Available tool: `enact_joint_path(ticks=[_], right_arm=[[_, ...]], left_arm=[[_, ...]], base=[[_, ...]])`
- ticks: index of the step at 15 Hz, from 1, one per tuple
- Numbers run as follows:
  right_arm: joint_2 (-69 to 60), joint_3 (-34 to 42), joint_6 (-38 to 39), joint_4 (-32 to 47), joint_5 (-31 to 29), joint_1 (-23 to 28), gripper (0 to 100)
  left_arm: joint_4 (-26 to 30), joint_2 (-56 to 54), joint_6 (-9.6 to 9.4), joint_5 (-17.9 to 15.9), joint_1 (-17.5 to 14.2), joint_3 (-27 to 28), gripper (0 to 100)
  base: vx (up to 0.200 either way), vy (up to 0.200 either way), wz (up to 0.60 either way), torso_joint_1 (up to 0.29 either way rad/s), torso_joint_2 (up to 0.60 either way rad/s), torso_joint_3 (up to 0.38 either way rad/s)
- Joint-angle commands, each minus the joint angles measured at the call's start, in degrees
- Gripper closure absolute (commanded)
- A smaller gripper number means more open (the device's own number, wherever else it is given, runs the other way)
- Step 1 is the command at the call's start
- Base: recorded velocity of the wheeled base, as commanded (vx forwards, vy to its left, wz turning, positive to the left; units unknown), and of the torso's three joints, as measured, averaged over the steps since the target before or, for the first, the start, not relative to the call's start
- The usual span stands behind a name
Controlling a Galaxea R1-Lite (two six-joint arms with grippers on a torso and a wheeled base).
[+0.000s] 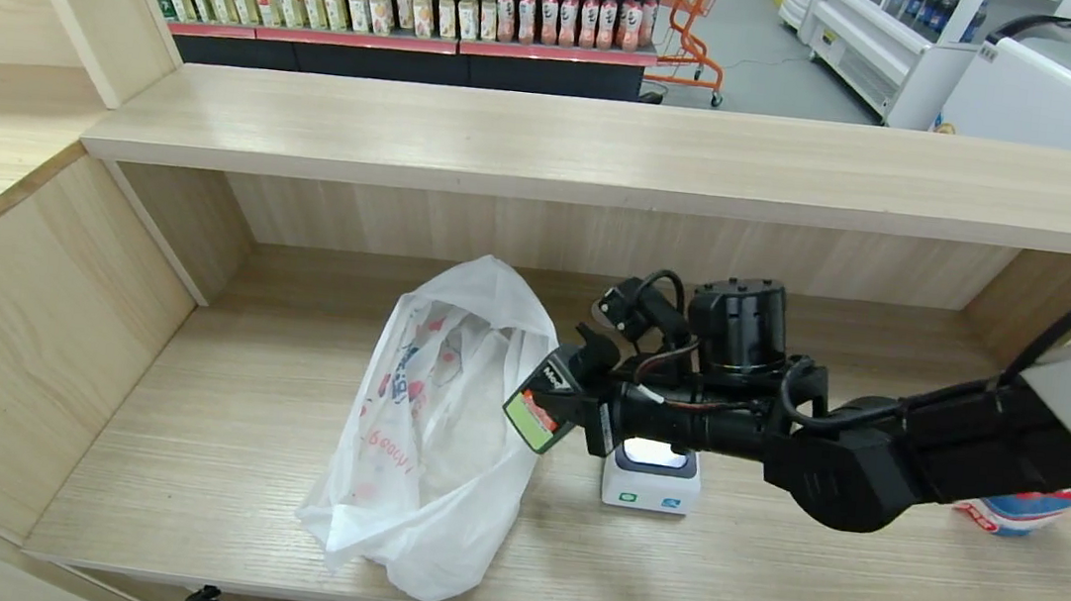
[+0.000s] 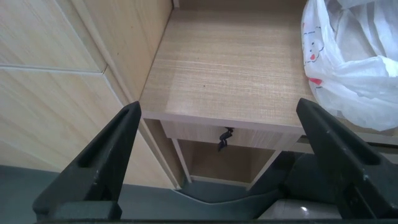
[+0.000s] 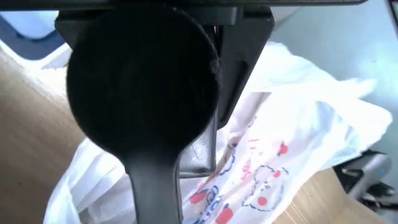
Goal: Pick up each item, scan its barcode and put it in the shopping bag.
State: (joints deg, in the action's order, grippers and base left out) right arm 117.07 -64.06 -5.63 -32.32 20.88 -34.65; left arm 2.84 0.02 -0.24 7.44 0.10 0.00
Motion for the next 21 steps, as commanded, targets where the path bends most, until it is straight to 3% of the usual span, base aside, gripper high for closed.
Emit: enact_joint_path(ticks=[1,6,11,12,16,18,21], right_arm=[[5.6,-2.7,-2.0,-2.1,0.0,-0.5,100],[10.9,-8.4,-3.4,-5.3,0.4,-1.0,100],[14.4,-9.6,-12.0,-5.8,0.2,-1.9,100],[14.7,-9.7,-12.3,-5.9,0.2,-2.3,0],[14.2,-10.6,-7.0,-6.8,0.3,-2.3,0],[12.0,-11.3,0.8,-6.7,0.3,-2.0,0],[4.6,-7.5,18.1,-6.2,0.7,2.8,0]], left_arm=[[0.1,0.0,-0.02,0.0,0.0,0.0,0],[0.1,0.0,-0.02,0.0,0.0,0.0,0],[0.1,0.0,-0.02,0.0,0.0,0.0,0],[0.1,0.0,-0.02,0.0,0.0,0.0,0],[0.0,0.0,-0.02,0.0,-0.1,0.0,0],[0.0,0.0,-0.02,0.0,0.0,0.0,0],[0.0,0.0,-0.02,0.0,0.0,0.0,0]], base=[[0.0,0.0,0.0,0.0,0.0,0.0],[0.0,0.0,0.0,0.0,0.0,0.0],[0.0,0.0,0.0,0.0,0.0,0.0],[0.0,0.0,0.0,0.0,0.0,0.0],[0.0,0.0,0.0,0.0,0.0,0.0],[0.0,0.0,0.0,0.0,0.0,0.0],[0.0,0.0,0.0,0.0,0.0,0.0]])
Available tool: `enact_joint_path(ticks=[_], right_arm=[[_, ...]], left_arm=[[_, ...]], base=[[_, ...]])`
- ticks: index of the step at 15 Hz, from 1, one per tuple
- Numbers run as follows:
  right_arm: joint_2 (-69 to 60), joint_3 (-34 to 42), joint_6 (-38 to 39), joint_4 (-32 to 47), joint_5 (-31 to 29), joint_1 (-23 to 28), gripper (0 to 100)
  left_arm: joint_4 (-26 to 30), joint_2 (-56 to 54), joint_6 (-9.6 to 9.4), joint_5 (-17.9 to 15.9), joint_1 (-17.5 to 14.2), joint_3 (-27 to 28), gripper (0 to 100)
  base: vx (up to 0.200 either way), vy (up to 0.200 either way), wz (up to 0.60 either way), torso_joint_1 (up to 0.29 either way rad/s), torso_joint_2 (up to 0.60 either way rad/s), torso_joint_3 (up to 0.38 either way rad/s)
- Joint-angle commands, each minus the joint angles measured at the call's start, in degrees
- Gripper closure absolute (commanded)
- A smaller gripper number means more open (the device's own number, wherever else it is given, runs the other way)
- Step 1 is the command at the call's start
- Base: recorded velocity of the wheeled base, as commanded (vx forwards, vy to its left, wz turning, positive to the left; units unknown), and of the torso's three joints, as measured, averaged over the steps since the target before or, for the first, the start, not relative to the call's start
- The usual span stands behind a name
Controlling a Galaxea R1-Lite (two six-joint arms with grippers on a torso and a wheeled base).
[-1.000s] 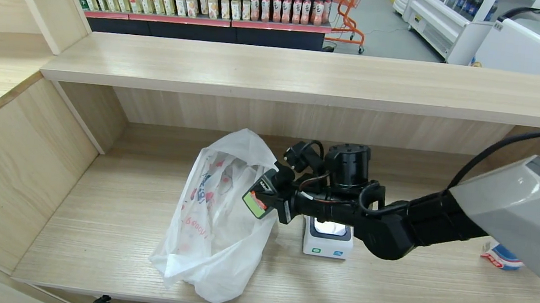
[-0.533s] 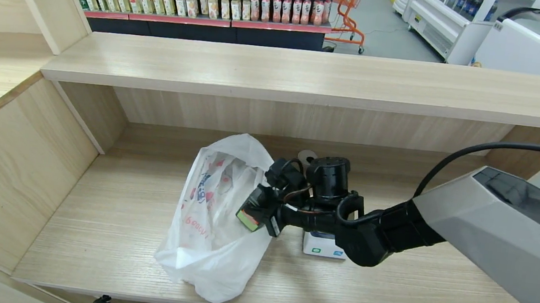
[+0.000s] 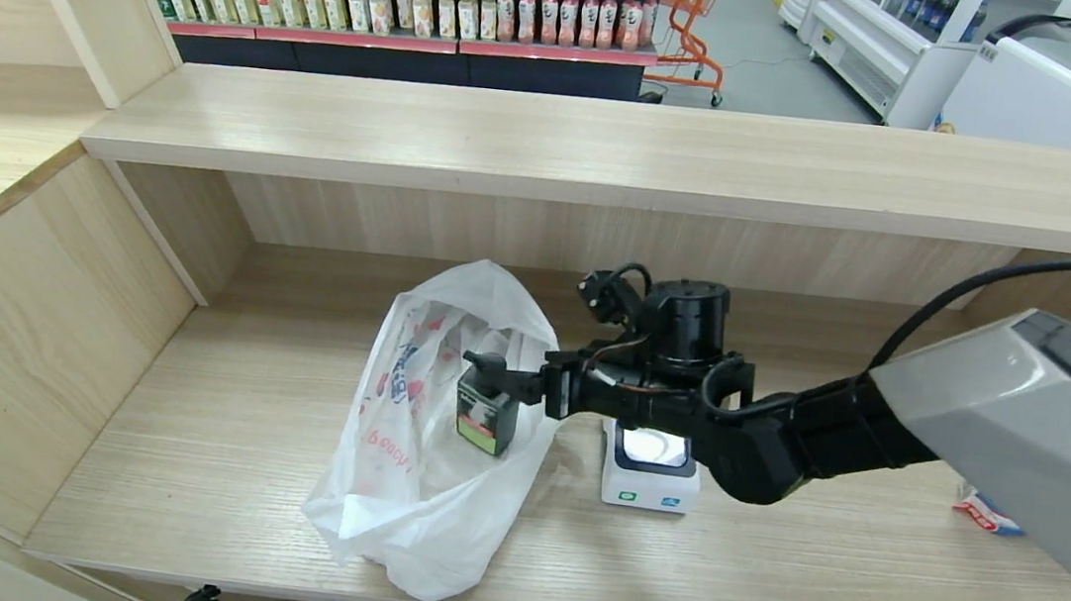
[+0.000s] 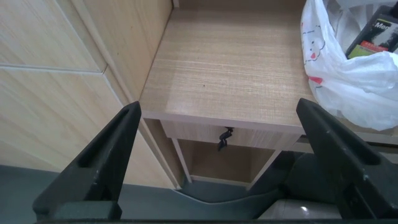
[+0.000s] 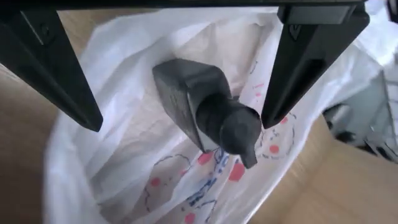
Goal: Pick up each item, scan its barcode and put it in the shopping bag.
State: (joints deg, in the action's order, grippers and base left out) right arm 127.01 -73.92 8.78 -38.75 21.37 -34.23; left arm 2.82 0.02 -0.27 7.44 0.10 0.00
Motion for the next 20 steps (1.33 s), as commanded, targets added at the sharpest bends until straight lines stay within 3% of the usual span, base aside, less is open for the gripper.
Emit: enact_joint_path(ticks=[1,2,3,5,8,11,15,20], right_arm=[[-8.2,4.4,6.2,1.1,1.0,4.3,0],[-9.7,5.2,7.7,2.3,1.8,4.8,0],[-16.9,7.2,15.0,7.6,4.2,5.8,0],[-26.6,11.9,22.4,11.8,4.5,6.3,0],[-41.8,23.5,19.1,13.6,4.1,10.8,0],[-51.0,31.4,12.8,18.3,4.0,18.5,0],[-52.7,34.4,12.2,18.5,4.0,22.3,0],[-52.9,34.4,11.7,18.5,3.4,24.3,0]], left_arm=[[0.1,0.0,0.0,0.0,0.0,0.0,0],[0.0,0.0,0.0,0.0,0.0,0.0,0],[0.1,0.0,0.0,0.0,0.0,0.0,0],[0.1,0.0,0.0,0.0,0.0,0.0,0],[0.0,0.0,0.0,0.0,0.0,0.0,0],[0.1,0.0,0.0,0.0,0.0,0.0,0],[0.0,0.1,0.09,-0.1,0.0,0.0,0],[0.0,0.0,0.0,-0.1,0.0,0.0,0]], base=[[0.0,0.0,0.0,0.0,0.0,0.0],[0.0,0.0,0.0,0.0,0.0,0.0],[0.0,0.0,0.0,0.0,0.0,0.0],[0.0,0.0,0.0,0.0,0.0,0.0],[0.0,0.0,0.0,0.0,0.0,0.0],[0.0,0.0,0.0,0.0,0.0,0.0],[0.0,0.0,0.0,0.0,0.0,0.0],[-0.16,0.0,0.0,0.009,0.0,0.001]])
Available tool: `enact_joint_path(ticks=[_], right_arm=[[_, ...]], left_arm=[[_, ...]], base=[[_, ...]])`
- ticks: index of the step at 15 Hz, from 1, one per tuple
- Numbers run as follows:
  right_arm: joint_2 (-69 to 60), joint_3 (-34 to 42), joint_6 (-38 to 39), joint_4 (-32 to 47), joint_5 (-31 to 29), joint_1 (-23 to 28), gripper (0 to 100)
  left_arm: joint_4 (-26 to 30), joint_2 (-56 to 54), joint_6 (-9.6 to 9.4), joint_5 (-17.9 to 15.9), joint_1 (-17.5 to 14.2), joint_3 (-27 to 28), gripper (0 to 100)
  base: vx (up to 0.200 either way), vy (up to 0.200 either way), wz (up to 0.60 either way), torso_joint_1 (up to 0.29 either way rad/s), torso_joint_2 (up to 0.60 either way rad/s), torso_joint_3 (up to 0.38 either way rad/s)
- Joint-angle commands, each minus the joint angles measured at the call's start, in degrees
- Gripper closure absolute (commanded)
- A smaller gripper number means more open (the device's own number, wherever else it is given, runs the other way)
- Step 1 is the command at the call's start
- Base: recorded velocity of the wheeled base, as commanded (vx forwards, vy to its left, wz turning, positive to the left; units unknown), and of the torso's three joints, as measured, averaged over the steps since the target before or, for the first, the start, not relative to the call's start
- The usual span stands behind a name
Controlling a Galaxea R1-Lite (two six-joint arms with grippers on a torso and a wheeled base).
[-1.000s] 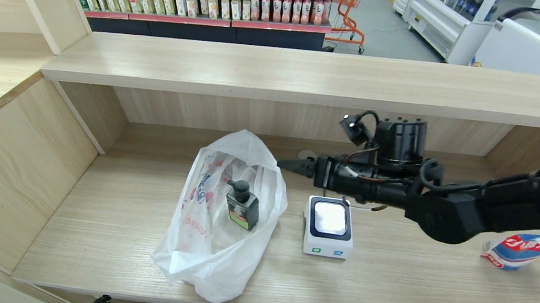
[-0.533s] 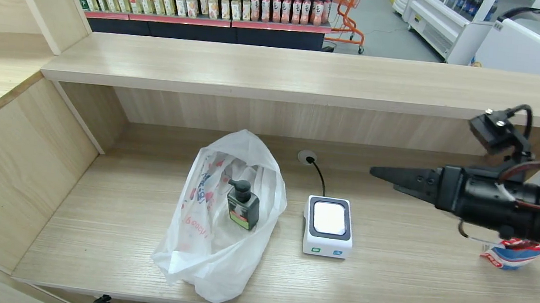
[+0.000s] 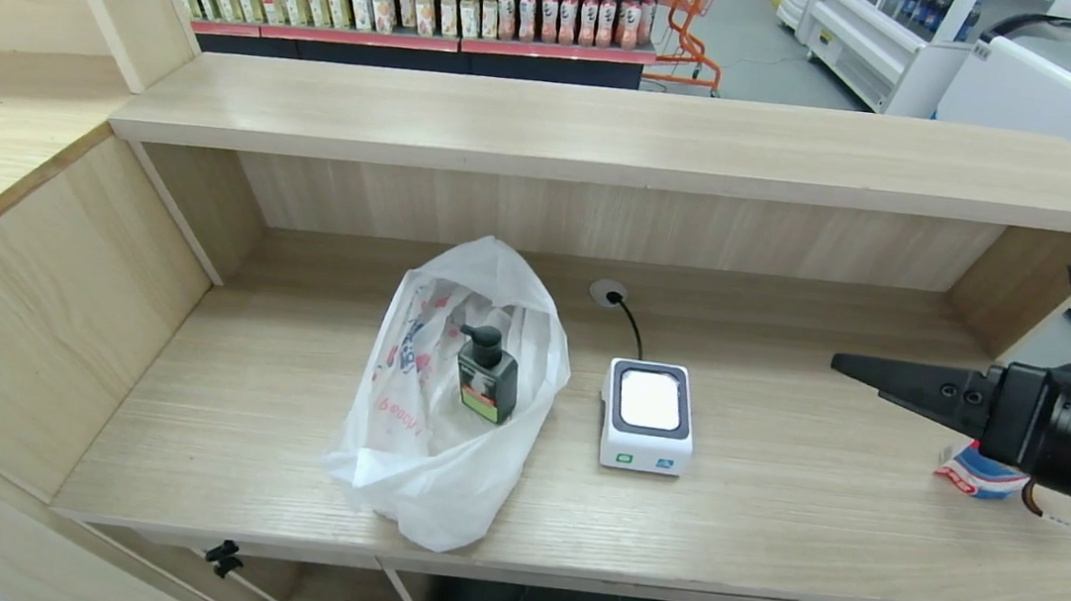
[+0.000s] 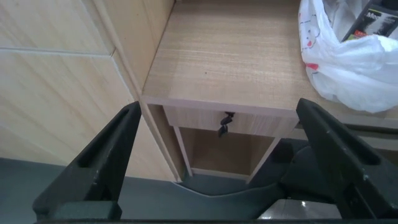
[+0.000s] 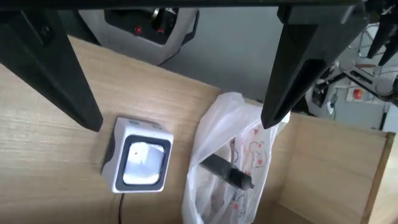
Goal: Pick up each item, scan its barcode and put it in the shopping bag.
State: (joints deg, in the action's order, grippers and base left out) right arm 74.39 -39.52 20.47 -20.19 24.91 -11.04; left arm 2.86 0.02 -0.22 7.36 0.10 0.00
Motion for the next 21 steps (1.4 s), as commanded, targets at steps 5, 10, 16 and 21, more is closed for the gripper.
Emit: enact_joint_path(ticks=[5,10,16,21], right_arm=[[-0.4,-0.7,0.4,0.1,-2.1,6.9,0],[-1.7,-4.2,12.5,7.5,-7.1,9.2,0],[-1.2,-17.3,26.2,23.3,-12.2,13.9,0],[3.1,-17.9,30.2,30.0,-17.9,21.0,0]], left_arm=[[0.0,0.1,-0.13,0.0,0.0,0.0,0],[0.0,0.1,-0.04,0.0,-0.1,0.0,0],[0.0,0.1,-0.04,0.0,0.0,0.0,0],[0.0,0.0,-0.04,0.0,0.0,0.0,0]], base=[[0.0,-0.12,0.0,0.002,0.0,0.003],[0.0,-0.2,0.0,0.004,0.0,0.001],[0.0,-0.2,0.0,0.002,0.0,0.002],[0.0,-0.04,0.0,0.0,0.0,0.0]])
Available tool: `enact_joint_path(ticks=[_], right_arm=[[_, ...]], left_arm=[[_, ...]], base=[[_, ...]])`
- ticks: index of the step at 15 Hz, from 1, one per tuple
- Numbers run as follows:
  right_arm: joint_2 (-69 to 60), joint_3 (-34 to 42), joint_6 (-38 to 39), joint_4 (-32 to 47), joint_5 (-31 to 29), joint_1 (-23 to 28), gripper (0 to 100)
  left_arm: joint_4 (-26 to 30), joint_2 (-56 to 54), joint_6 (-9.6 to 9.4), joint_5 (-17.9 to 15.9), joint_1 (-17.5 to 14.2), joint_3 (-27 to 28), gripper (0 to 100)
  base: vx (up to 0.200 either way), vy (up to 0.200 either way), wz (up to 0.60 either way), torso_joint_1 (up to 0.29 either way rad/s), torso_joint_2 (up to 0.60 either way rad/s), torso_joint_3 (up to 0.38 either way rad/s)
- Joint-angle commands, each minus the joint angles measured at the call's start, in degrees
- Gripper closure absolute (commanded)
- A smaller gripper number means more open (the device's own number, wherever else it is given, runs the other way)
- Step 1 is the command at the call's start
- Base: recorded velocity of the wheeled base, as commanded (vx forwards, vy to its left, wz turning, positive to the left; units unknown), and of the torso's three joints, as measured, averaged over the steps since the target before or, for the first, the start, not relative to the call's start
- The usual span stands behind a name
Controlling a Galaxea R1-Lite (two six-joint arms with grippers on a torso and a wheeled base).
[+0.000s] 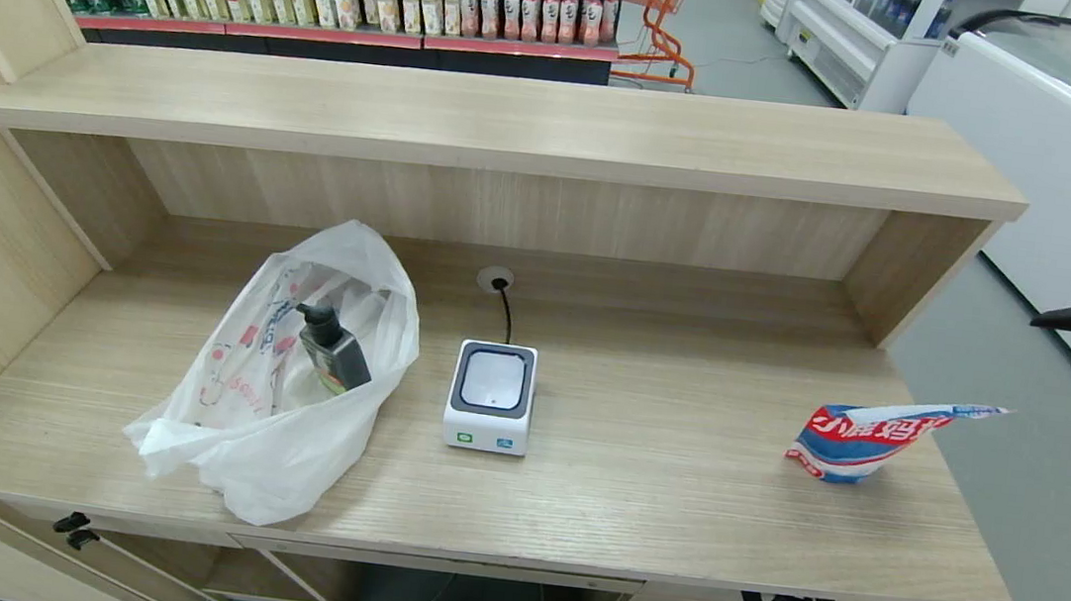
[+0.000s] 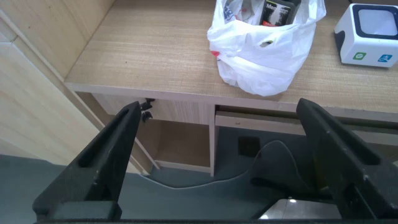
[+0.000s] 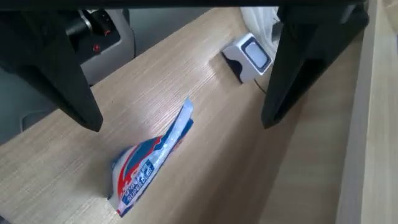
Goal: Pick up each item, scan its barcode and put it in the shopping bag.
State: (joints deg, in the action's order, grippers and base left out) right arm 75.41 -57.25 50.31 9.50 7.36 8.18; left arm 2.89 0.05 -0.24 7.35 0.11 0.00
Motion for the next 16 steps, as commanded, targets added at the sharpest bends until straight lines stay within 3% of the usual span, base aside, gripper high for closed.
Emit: enact_joint_path(ticks=[1,5,9,11,16], right_arm=[[3.1,-0.1,0.8,1.4,-0.5,3.2,0],[7.5,-0.6,2.6,3.2,-0.9,4.7,0],[17.8,-6.7,2.6,2.4,-3.0,3.9,0],[24.4,-7.3,1.9,-2.6,-5.2,-1.2,0],[34.1,-8.8,-0.7,-3.6,-8.3,-5.4,0]], left_arm=[[0.0,0.0,-0.02,0.0,0.0,0.0,0],[0.0,0.0,-0.02,0.0,0.0,0.0,0],[0.0,0.0,-0.02,0.0,0.0,0.0,0],[-0.1,0.0,-0.02,0.0,0.0,0.0,0],[0.0,0.0,-0.02,0.0,0.0,0.0,0]], base=[[0.0,0.0,0.0,0.0,0.0,0.0],[0.0,0.0,0.0,0.0,0.0,0.0],[0.0,0.0,0.0,0.0,0.0,0.0],[0.0,0.0,0.0,0.0,0.0,0.0],[0.0,0.0,0.0,0.0,0.0,0.0]])
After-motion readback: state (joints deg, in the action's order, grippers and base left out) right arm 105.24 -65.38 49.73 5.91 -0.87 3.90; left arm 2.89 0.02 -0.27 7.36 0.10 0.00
